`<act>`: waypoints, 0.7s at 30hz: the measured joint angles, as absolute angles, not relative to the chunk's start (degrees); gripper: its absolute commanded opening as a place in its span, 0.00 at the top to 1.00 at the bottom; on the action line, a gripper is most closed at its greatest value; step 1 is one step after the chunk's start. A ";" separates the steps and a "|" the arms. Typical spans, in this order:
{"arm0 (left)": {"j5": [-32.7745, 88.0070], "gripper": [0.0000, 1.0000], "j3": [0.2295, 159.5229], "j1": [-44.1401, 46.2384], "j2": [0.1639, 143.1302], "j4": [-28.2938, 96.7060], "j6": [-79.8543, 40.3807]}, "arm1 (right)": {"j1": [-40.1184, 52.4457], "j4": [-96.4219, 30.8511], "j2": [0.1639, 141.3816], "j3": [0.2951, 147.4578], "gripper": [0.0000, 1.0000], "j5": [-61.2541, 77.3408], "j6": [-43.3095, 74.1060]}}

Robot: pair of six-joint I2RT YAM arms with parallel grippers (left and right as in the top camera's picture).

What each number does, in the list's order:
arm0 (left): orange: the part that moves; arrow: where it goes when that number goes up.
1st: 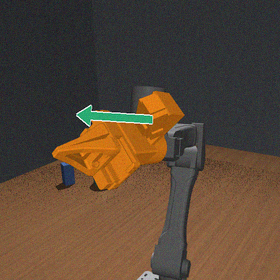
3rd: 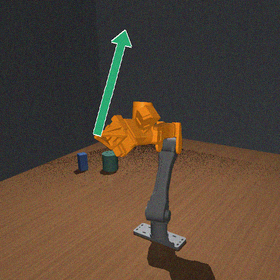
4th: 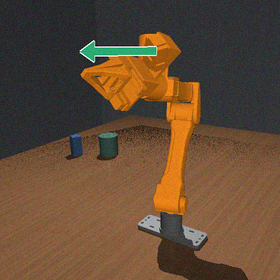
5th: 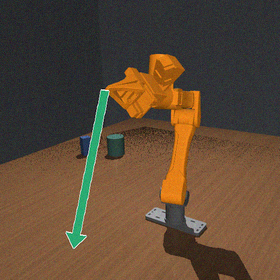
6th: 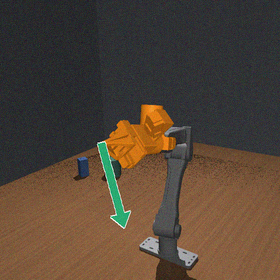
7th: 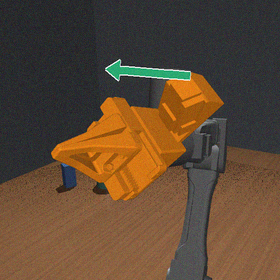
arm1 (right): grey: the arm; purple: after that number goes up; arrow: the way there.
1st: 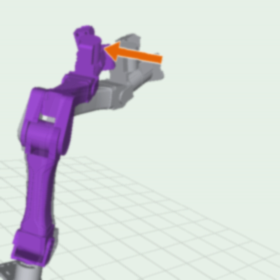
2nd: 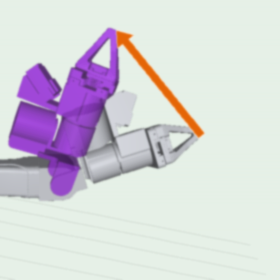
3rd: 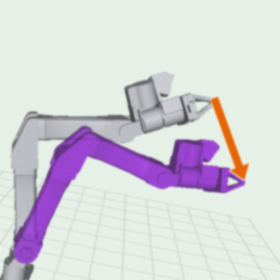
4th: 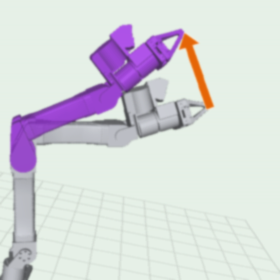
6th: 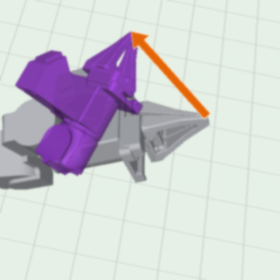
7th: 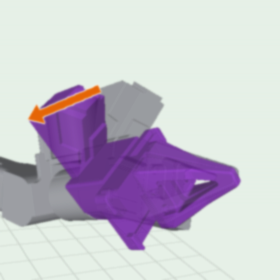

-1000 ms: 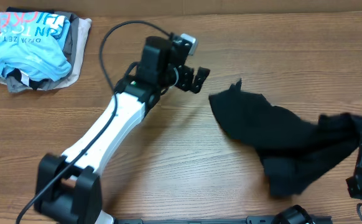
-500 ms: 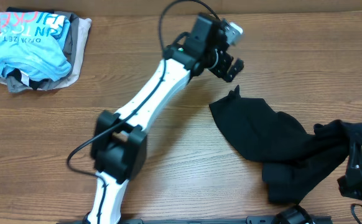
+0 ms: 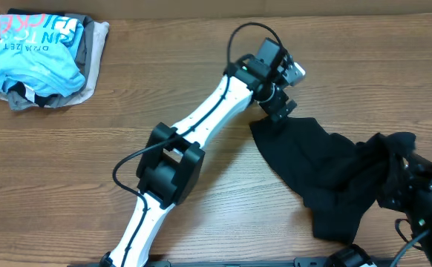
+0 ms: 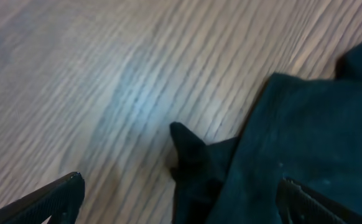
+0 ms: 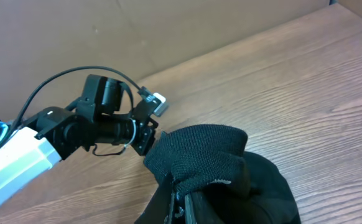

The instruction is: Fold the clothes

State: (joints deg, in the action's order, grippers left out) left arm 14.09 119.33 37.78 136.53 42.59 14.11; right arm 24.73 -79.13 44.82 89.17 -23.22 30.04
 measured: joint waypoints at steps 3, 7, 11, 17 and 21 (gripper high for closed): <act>12.95 0.02 119.44 38.96 137.84 42.65 15.38 | 24.73 -79.11 45.71 89.12 0.96 -23.11 30.04; 12.10 0.04 119.57 39.79 140.25 42.85 16.25 | 24.73 -79.09 46.06 89.12 0.96 -22.92 30.02; 11.64 0.07 119.57 39.90 141.84 43.40 16.75 | 24.73 -79.09 46.06 89.12 0.96 -22.87 30.02; 11.35 0.20 119.63 39.90 142.10 43.51 17.63 | 24.73 -79.11 46.06 89.12 0.96 -22.90 30.02; 11.31 0.44 119.63 39.90 142.10 43.55 18.79 | 24.73 -79.11 46.06 89.12 0.96 -22.87 30.04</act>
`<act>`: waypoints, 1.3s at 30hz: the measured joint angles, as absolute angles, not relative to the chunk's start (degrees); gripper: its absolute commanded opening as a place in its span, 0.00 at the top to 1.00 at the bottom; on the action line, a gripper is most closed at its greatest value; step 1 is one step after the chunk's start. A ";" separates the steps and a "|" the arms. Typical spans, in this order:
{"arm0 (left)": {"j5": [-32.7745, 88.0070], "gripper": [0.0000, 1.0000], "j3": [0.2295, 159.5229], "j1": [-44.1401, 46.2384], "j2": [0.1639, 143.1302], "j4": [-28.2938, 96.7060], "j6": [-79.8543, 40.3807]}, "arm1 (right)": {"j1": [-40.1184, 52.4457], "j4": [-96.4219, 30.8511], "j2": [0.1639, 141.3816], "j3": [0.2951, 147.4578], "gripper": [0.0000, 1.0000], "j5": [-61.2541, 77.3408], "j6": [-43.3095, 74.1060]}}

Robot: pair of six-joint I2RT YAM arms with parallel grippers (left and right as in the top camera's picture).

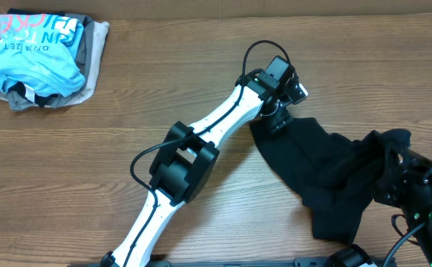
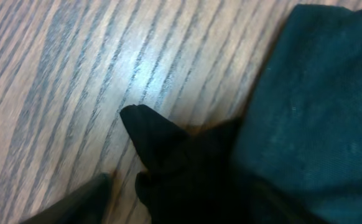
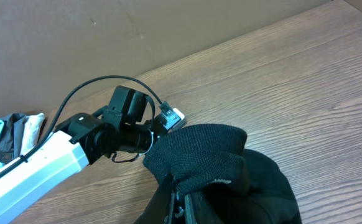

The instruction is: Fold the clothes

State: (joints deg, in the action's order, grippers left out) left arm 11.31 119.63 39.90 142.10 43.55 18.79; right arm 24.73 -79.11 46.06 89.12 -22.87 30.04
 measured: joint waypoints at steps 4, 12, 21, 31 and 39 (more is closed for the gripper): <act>11.53 0.68 119.63 40.27 142.10 44.42 20.16 | 24.73 -79.09 46.06 89.12 0.96 -22.90 30.00; 9.93 0.96 120.42 42.04 142.10 47.00 22.41 | 24.73 -79.46 46.06 89.12 0.96 -22.90 30.04; -1.61 0.96 138.63 39.72 140.86 62.54 14.87 | 24.73 -79.15 46.06 89.12 0.96 -22.90 30.02; -4.99 0.96 154.15 25.04 126.37 74.28 7.51 | 24.73 -75.02 46.06 89.10 0.96 -25.41 29.69; -5.32 0.96 154.61 12.14 119.83 80.38 0.16 | 24.73 -65.60 46.41 88.86 0.96 -27.90 22.90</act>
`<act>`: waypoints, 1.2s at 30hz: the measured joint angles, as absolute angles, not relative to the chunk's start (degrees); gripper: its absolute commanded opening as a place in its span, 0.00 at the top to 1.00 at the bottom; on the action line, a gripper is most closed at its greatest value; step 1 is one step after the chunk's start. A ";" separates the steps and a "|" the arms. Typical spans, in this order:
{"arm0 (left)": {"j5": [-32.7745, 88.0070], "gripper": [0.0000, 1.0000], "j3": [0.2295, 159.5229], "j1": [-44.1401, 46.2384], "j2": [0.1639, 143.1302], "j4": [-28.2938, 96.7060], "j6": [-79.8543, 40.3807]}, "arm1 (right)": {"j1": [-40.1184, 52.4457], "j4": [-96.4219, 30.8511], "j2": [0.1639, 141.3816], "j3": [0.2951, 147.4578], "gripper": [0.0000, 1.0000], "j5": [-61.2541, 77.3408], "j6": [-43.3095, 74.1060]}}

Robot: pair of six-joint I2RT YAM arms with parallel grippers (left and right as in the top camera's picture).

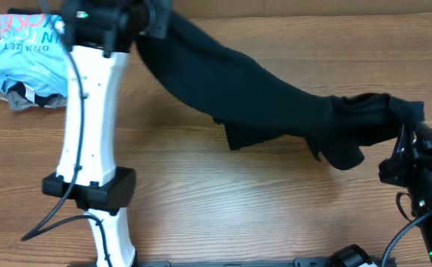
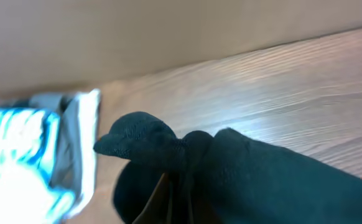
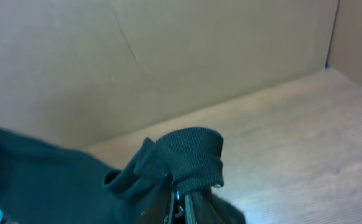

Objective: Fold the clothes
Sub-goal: 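Lift the t-shirt with both grippers and stretch it apart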

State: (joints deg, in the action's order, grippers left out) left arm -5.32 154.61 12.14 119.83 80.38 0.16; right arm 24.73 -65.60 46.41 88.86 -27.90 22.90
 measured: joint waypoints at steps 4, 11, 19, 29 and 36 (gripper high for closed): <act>-4.47 0.96 154.61 7.57 119.35 84.51 -1.41 | 24.73 -64.07 47.27 88.86 0.96 -28.10 20.25; -3.60 0.96 154.58 5.23 119.35 87.92 -2.04 | 24.73 -63.11 52.29 88.86 0.96 -27.40 17.85; -2.04 0.96 154.54 5.21 118.98 80.25 -2.87 | 19.90 -50.30 61.17 88.68 0.96 -26.70 10.96; -0.21 0.96 154.45 5.19 112.27 75.72 -5.67 | 1.17 -33.89 63.64 89.17 0.96 -11.29 -2.17; 0.34 0.96 154.54 3.64 110.04 78.94 -6.31 | -14.76 -36.84 65.89 91.57 0.96 5.91 -9.47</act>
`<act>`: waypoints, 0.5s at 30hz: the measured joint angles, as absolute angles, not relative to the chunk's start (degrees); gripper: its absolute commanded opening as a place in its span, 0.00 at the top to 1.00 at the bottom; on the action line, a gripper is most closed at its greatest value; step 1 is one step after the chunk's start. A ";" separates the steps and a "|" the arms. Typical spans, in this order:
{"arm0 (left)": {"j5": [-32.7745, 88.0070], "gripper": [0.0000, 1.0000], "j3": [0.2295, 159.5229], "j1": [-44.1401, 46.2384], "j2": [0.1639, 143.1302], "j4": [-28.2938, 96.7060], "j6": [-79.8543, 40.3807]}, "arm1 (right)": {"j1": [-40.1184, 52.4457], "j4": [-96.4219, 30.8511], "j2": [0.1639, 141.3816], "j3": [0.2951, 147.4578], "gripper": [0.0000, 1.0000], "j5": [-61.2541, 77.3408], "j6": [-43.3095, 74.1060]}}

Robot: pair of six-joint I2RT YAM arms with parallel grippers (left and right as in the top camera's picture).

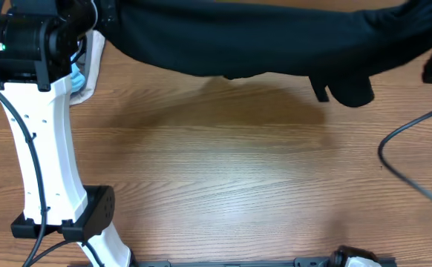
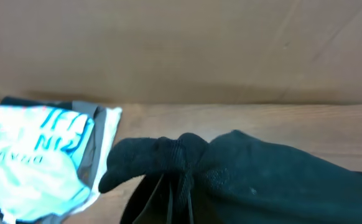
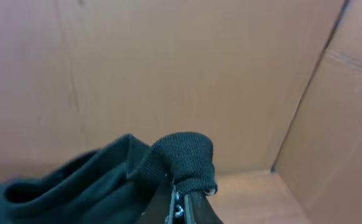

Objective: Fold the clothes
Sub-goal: 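Lift the t-shirt with both grippers and stretch it apart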

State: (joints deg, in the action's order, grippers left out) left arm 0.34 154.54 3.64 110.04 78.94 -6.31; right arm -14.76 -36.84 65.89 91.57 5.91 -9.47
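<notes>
A black garment (image 1: 260,41) hangs stretched across the top of the overhead view, high above the table, sagging in the middle with a lump at its right. My left gripper (image 2: 178,199) is shut on the garment's left end (image 2: 162,155), near the far left. At the far right, my right gripper (image 3: 180,208) is shut on a ribbed hem (image 3: 184,155) of the same garment. In the overhead view both grippers are hidden by cloth and arm parts.
A pile of folded clothes, light blue shirt (image 2: 32,149) on top, lies at the far left of the wooden table (image 1: 223,170), partly hidden behind my left arm (image 1: 41,148). A cardboard wall (image 3: 168,68) runs behind the table.
Both grippers have risen with the black garment. It hung slanting from upper left to right; now it stretches nearly level along the top, higher over the table.
The garment lay crumpled at the table's right, my right gripper shut on its hem and my left gripper open beside its corner. Then the left gripper closed in on that corner. Later the cloth was lifted and spread leftward, and now it hangs stretched between both grippers.
</notes>
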 measured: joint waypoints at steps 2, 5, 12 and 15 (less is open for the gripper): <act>0.47 0.96 154.50 2.87 110.10 80.18 -6.79 | -18.37 -39.11 68.07 91.94 0.96 11.84 -10.68; 0.71 0.96 154.50 1.91 110.10 82.28 -7.64 | -21.58 -44.86 73.91 92.05 0.96 20.16 -12.08; 0.84 0.96 154.50 0.69 110.39 88.31 -8.93 | -21.76 -52.25 85.12 91.79 0.96 31.46 -12.27; 0.84 0.96 154.50 0.75 110.93 88.53 -8.93 | -21.76 -52.34 84.62 91.79 0.96 34.44 -10.66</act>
